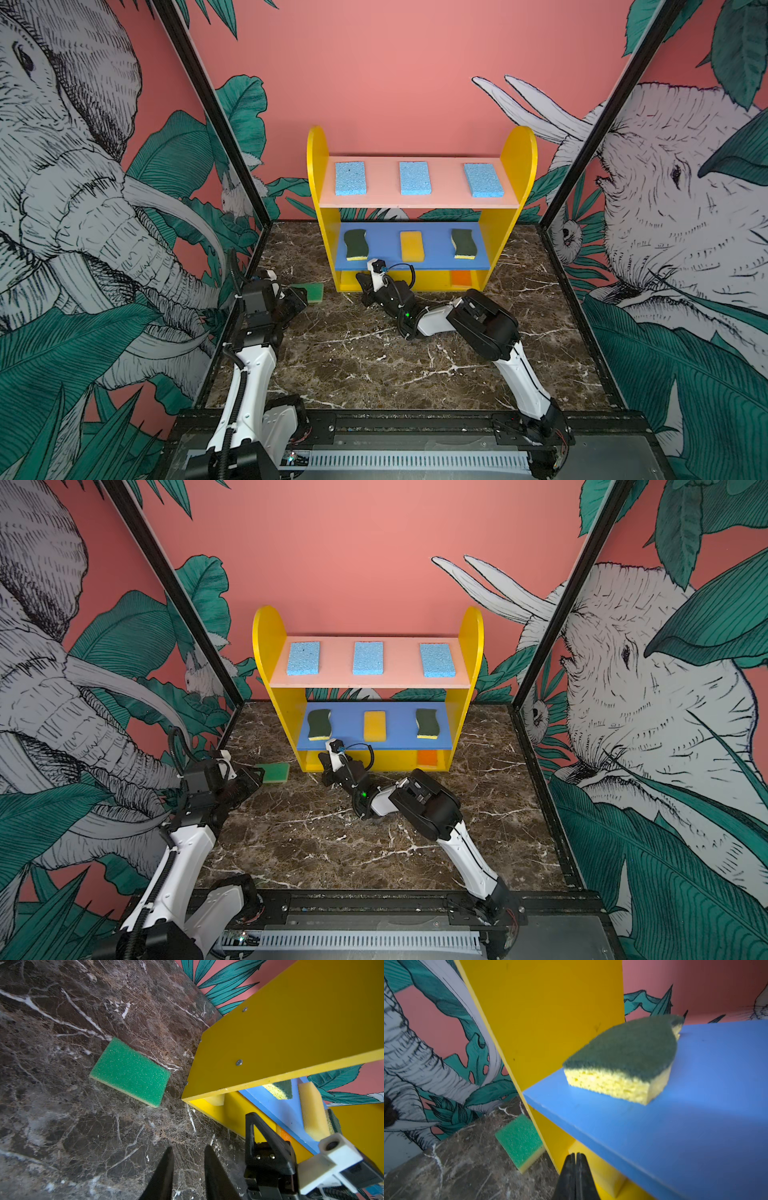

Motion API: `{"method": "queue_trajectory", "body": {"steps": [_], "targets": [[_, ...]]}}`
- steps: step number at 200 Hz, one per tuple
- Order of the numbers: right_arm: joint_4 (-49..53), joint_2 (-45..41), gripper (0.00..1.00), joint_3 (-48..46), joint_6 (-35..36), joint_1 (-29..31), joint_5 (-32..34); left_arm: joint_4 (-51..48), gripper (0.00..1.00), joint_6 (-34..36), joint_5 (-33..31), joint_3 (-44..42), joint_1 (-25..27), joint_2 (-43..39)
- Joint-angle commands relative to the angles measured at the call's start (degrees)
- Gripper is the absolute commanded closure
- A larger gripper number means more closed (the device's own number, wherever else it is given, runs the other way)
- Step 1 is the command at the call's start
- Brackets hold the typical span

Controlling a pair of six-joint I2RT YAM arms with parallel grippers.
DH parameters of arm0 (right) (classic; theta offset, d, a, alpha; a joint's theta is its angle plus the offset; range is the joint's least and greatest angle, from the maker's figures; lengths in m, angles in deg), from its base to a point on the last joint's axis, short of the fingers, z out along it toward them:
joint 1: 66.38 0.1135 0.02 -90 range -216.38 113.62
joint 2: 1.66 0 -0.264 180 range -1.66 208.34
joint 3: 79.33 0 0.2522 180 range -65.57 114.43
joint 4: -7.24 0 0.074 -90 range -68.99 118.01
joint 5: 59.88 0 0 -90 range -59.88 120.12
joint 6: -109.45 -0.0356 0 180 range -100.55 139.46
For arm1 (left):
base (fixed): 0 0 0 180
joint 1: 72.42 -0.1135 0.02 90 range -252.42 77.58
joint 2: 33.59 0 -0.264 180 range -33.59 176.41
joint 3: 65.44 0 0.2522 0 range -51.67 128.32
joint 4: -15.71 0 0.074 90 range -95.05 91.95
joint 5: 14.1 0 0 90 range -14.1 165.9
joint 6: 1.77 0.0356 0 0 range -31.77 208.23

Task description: Place and organize the cleaning sponges onto the shelf

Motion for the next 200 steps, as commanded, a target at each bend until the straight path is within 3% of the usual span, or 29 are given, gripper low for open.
{"method": "queue_trajectory", "body": {"steps": [1, 117, 200], "targets": [[-1.47, 2.42, 0.94, 1.24, -2.59, -0.18, 0.19, 0.73, 0.72, 0.09, -0.14, 0.31, 0.36, 0.43], [5.33, 6.99, 0.96, 9.57, -4.59, 2.49, 11.31, 1.8, 0.72, -0.34, -0.07, 0.91, 1.4, 2.1], [17.97, 8.68, 0.96, 15.17, -8.37, 3.11, 16.11, 2.44, 0.72, -0.74, -0.43, 0.86, 2.1, 2.24]]}}
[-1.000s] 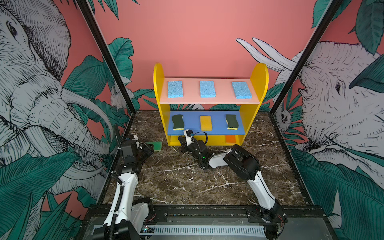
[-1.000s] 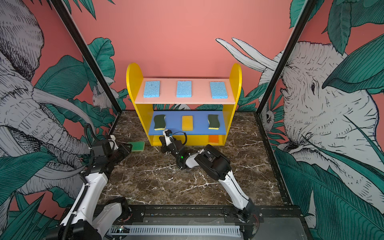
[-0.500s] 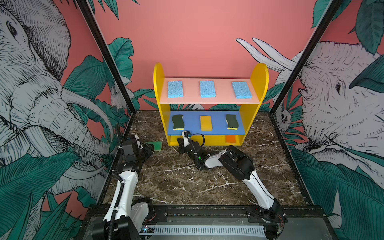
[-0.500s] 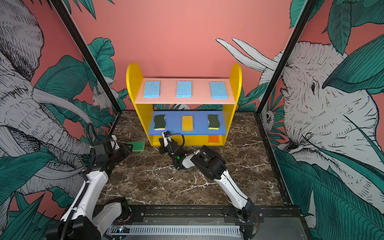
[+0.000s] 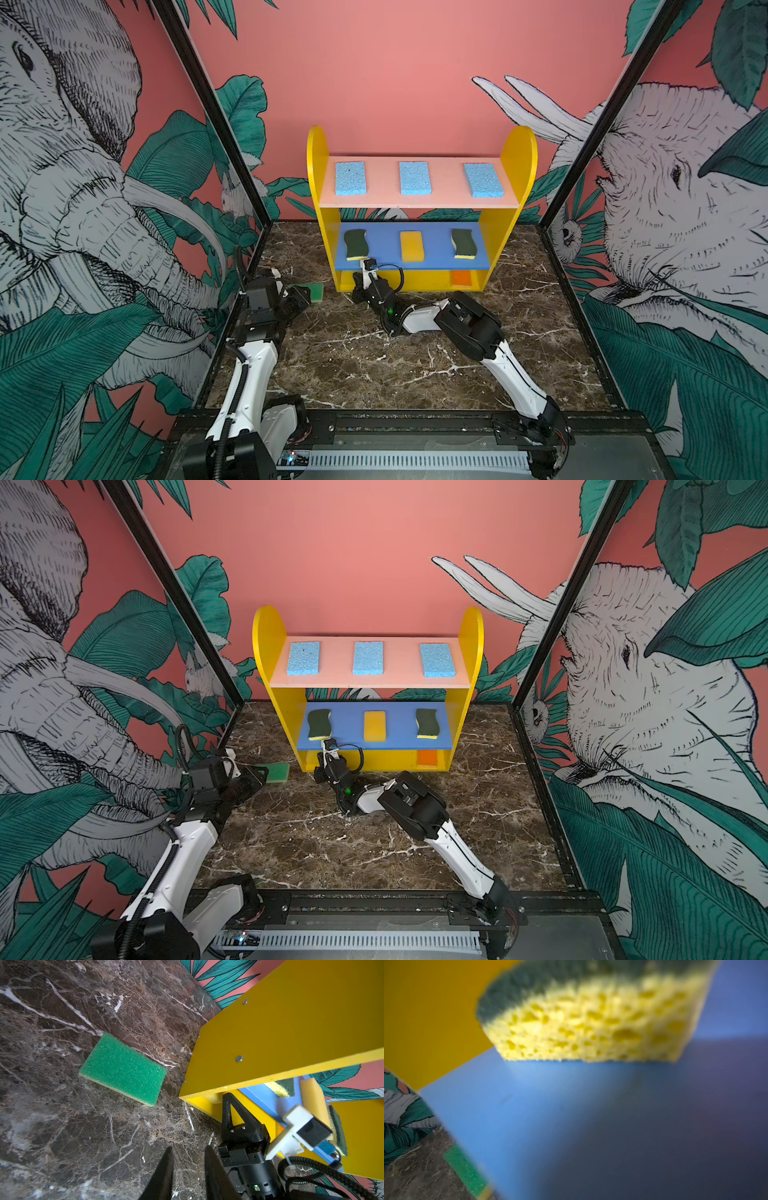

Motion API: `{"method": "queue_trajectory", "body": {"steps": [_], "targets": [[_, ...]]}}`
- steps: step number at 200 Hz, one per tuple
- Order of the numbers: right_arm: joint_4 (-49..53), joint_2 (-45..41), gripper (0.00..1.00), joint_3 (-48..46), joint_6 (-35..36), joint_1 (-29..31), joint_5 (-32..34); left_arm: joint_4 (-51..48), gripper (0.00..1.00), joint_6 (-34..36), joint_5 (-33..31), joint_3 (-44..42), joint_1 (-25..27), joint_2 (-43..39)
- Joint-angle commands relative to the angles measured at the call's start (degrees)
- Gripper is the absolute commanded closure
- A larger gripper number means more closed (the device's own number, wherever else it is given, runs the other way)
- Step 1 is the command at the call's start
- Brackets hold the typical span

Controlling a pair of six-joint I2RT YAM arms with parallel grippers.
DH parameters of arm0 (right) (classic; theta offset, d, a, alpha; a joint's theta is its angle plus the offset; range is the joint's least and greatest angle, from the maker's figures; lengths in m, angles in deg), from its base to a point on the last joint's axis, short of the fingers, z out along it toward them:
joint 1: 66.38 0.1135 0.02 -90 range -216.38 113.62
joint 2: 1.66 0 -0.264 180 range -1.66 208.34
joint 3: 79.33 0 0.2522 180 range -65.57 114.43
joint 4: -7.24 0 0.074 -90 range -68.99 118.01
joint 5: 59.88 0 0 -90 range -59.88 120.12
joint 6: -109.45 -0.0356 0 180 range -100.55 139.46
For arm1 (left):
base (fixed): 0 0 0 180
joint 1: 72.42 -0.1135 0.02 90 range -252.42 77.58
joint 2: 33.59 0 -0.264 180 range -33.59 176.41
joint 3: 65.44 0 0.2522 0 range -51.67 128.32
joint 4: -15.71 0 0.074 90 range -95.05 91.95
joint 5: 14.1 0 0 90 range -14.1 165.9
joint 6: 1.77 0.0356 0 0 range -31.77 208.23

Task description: Place and organize the cleaning sponges onto the shelf

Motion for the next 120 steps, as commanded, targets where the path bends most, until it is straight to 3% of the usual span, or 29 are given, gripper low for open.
{"method": "queue_trajectory", "body": {"steps": [1, 76, 120], "targets": [[3.82, 0.88, 0.96, 2.13, -2.48, 0.64, 2.03, 1.0, 0.72, -0.31, -0.39, 0.6, 0.35, -0.14], [8.71, 1.63, 0.97, 5.13, -3.22, 1.29, 2.27, 1.45, 0.72, -0.54, -0.83, 0.14, 0.7, 0.06], [15.45, 1.52, 0.98, 6.28, -2.68, 2.62, 7.48, 1.16, 0.72, -0.51, -1.17, 0.14, 1.01, -0.23]]}}
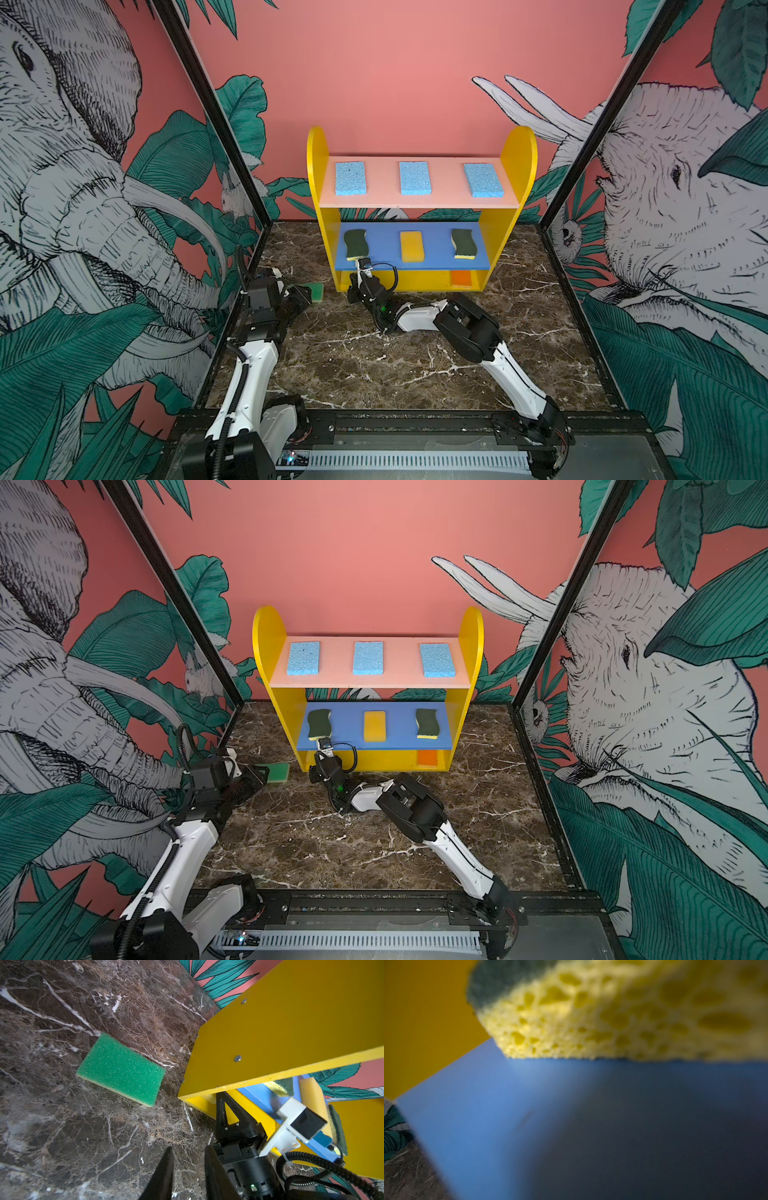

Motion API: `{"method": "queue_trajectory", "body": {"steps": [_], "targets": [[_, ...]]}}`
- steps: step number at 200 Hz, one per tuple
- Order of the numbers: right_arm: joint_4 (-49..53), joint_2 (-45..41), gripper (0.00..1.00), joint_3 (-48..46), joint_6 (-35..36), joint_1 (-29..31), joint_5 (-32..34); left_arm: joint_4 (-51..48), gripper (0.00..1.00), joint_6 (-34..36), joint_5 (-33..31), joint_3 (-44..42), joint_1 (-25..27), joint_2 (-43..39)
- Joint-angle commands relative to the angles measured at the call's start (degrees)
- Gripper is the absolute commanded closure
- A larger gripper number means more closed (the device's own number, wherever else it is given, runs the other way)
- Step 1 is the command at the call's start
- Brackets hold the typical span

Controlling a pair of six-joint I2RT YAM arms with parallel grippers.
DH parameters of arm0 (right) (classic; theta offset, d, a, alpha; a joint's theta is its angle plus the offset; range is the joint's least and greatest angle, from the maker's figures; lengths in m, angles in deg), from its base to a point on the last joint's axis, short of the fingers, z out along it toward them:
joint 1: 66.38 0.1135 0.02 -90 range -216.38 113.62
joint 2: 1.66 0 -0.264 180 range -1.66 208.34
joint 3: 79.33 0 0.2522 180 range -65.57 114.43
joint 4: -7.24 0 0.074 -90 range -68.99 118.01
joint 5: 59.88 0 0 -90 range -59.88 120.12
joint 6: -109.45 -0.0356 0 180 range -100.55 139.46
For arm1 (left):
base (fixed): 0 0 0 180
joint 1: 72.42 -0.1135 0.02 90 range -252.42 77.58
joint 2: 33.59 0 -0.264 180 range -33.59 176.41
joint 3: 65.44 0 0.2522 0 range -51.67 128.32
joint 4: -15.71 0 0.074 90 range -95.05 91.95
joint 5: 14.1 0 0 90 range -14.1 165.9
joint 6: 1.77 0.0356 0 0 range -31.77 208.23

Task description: Place and organize the cleaning sponges onto the shelf

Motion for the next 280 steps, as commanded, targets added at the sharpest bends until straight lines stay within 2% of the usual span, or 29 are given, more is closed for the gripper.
{"method": "queue_trajectory", "body": {"steps": [1, 61, 131, 166, 188, 229, 280], "targets": [[5.88, 1.24, 0.98, 1.17, -0.73, 0.89, 3.9, 0.83, 0.72, -0.29, -0.74, 0.18, 0.35, -0.38], [9.61, 0.52, 0.99, 0.79, -0.85, 0.98, 7.27, 0.39, 0.72, -0.27, -0.96, 0.13, 0.78, -1.03], [8.95, -3.61, 1.0, -5.77, 0.69, 0.49, 8.83, -0.14, 0.72, 0.02, -1.14, 0.44, 1.15, -1.5], [5.26, -5.03, 1.0, -7.44, 3.94, 0.42, 5.14, -0.15, 0.72, 0.05, -1.45, 0.4, 1.3, -1.68], [-3.55, -5.82, 1.0, -10.57, 4.8, 0.17, 1.03, -0.14, 0.72, 0.04, -1.57, 0.4, 1.38, -1.84], [-10.01, -6.11, 1.0, -11.69, 5.41, 0.01, -2.18, 0.1, 0.72, -0.02, -2.02, -0.04, 1.73, -2.25], [-9.87, -5.21, 1.0, -8.08, 6.52, 0.0, -3.76, 1.74, 0.71, -0.89, -2.68, -1.57, 2.55, -2.31]]}}
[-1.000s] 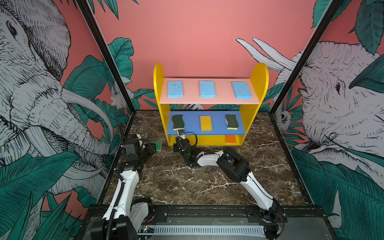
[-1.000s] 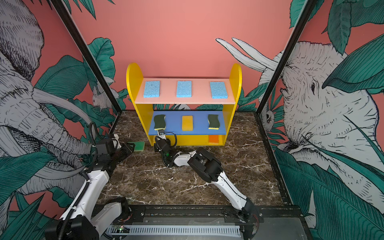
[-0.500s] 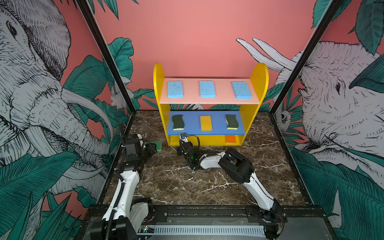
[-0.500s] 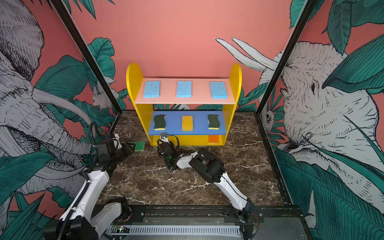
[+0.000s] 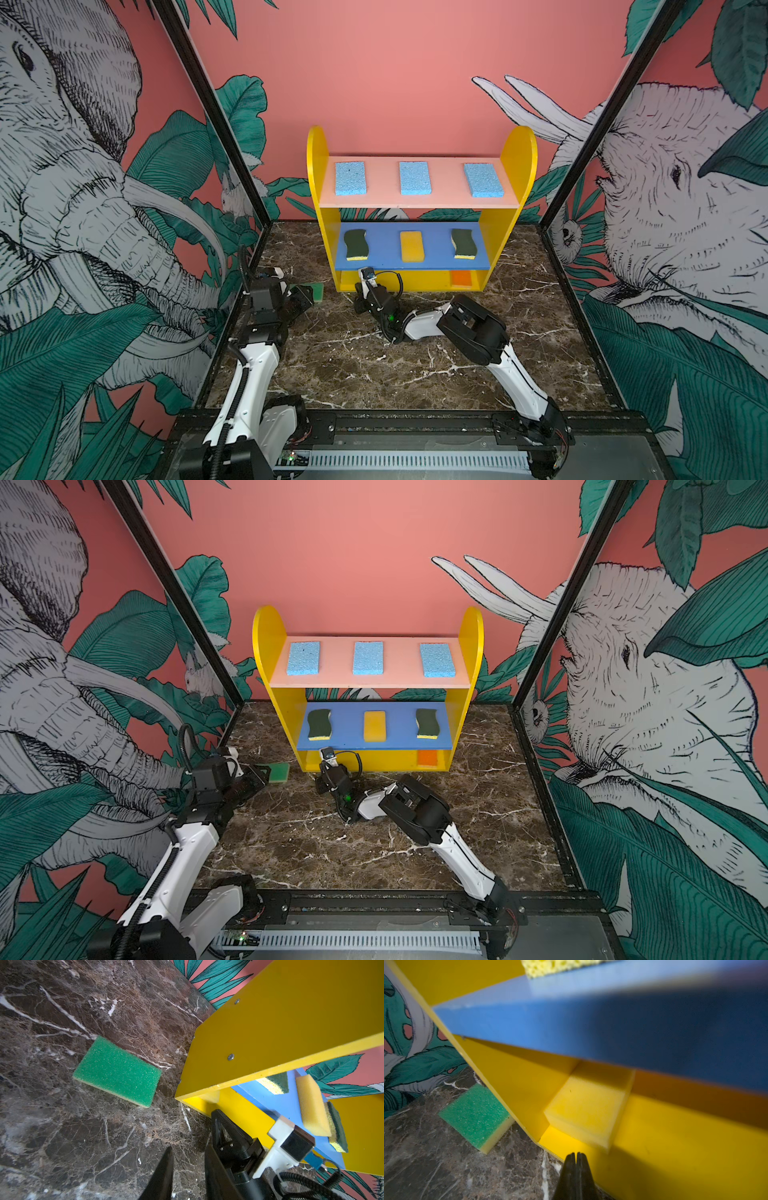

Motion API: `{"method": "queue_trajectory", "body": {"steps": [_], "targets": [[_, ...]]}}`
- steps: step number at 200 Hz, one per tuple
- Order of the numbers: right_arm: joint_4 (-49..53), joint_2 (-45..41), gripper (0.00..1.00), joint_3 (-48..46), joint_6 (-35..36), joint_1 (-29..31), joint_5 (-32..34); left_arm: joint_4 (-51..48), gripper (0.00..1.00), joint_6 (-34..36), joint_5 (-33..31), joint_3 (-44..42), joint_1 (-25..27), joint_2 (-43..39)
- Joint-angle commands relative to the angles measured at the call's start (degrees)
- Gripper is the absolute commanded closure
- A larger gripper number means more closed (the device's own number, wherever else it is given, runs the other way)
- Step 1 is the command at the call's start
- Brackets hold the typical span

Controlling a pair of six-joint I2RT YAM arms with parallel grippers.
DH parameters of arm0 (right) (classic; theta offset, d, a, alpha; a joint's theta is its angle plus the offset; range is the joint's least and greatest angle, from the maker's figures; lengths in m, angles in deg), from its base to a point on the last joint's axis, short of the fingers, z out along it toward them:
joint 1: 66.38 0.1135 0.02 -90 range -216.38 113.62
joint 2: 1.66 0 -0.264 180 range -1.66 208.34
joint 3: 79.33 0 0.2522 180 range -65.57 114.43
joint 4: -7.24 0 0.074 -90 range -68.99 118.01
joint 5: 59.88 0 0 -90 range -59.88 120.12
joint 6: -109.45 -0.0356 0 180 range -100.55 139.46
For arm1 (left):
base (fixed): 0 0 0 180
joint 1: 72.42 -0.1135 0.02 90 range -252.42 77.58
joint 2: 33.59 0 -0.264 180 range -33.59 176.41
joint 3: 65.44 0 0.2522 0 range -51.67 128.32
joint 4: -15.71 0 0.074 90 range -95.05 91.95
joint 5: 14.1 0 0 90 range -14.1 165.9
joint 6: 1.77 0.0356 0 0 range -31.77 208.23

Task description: Place and organize the cleaning sponges onto the shelf

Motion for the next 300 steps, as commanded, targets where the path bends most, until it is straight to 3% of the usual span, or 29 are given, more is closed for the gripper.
{"method": "queue_trajectory", "body": {"steps": [1, 69, 205, 300], "targets": [[-3.67, -0.91, 1.0, 2.9, 1.21, -0.22, -1.24, 1.53, 0.71, -0.85, -0.78, -1.33, 0.55, -0.9], [6.12, 4.57, 1.0, 13.79, -2.18, -0.84, 2.06, 2.3, 0.71, -1.57, -0.89, -1.53, 1.19, 0.15], [16.44, 8.1, 1.0, 19.63, -6.8, 0.2, 4.28, 2.47, 0.71, -1.3, -1.82, -2.1, 1.41, 0.33], [28.89, 8.01, 1.0, 21.91, -9.59, 0.37, 6.55, 1.95, 0.71, -1.16, -1.75, -1.54, 1.64, 0.0]]}}
